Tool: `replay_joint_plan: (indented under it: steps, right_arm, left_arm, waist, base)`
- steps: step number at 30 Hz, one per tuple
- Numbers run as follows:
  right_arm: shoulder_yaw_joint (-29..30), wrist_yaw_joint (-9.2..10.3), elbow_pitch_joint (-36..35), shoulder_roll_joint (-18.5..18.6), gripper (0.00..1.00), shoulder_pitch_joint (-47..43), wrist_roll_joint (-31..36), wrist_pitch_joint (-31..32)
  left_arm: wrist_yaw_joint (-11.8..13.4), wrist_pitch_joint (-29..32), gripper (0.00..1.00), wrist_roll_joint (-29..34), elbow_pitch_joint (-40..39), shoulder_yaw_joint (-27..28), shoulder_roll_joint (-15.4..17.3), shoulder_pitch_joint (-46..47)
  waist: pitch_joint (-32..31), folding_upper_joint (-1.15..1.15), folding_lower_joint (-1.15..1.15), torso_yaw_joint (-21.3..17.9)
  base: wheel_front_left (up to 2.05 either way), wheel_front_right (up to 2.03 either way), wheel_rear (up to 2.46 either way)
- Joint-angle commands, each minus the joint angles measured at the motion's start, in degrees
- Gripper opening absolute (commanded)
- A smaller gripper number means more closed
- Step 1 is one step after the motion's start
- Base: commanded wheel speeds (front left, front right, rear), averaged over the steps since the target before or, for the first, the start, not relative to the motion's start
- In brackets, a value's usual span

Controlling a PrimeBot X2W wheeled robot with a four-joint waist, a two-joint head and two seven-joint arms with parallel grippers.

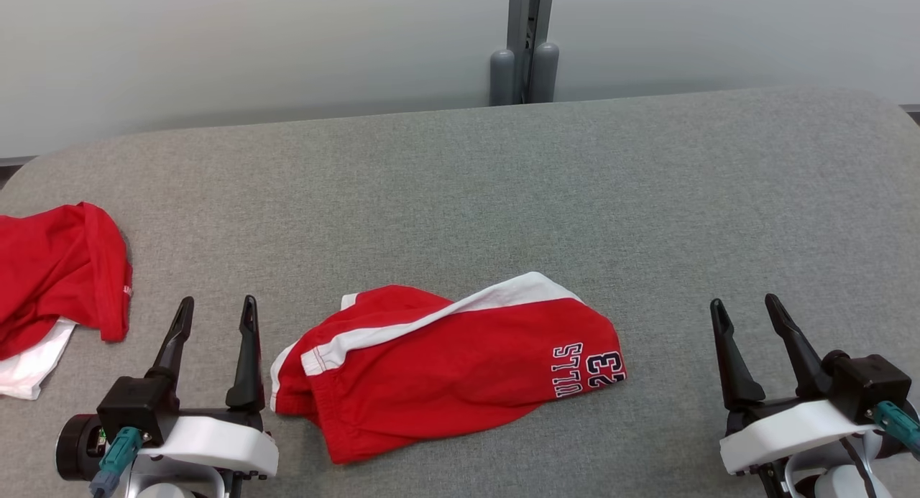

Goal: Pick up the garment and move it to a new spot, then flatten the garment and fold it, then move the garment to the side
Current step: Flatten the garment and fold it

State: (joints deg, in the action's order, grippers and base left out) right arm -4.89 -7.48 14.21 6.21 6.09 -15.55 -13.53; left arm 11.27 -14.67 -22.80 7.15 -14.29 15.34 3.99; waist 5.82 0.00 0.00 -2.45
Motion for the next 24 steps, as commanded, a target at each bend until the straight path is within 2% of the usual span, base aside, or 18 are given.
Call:
replay_joint_plan:
  steps: [1, 14, 20, 24]
  right_arm:
    - [0.1, -0.02, -0.2, 0.3, 1.0, -0.6, 0.4, 0.3]
    - [-1.1, -0.03, 0.9, 1.8, 1.0, 2.9, -0.3, 2.5]
    - [-6.7, -0.02, 4.5, 3.3, 1.0, 6.4, -3.3, 7.5]
    - [-7.8, -0.02, 5.3, 3.7, 1.0, 6.3, -4.3, 9.2]
  left_arm:
    - [0.4, -0.1, 1.0, 0.2, 0.0, 0.3, 0.2, -0.1]
    - [-0.8, 0.2, 1.0, -0.2, 0.4, -1.6, -0.9, 2.6]
    - [-1.6, 0.3, 1.0, 0.3, 1.3, -2.8, -1.3, 5.3]
    - [-1.7, 0.1, 1.0, 0.2, 1.7, -2.9, -1.5, 6.0]
  waist:
    - [0.0, 0.0, 0.0, 0.2]
    - [3.1, 0.0, 0.0, 3.7]
    - [5.6, 0.0, 0.0, 6.9]
    - [6.2, 0.0, 0.0, 7.6]
  base:
    - [0.0, 0.0, 0.0]
    - [0.0, 0.0, 0.0]
    - [0.0, 0.0, 0.0]
    - [0.0, 0.0, 0.0]
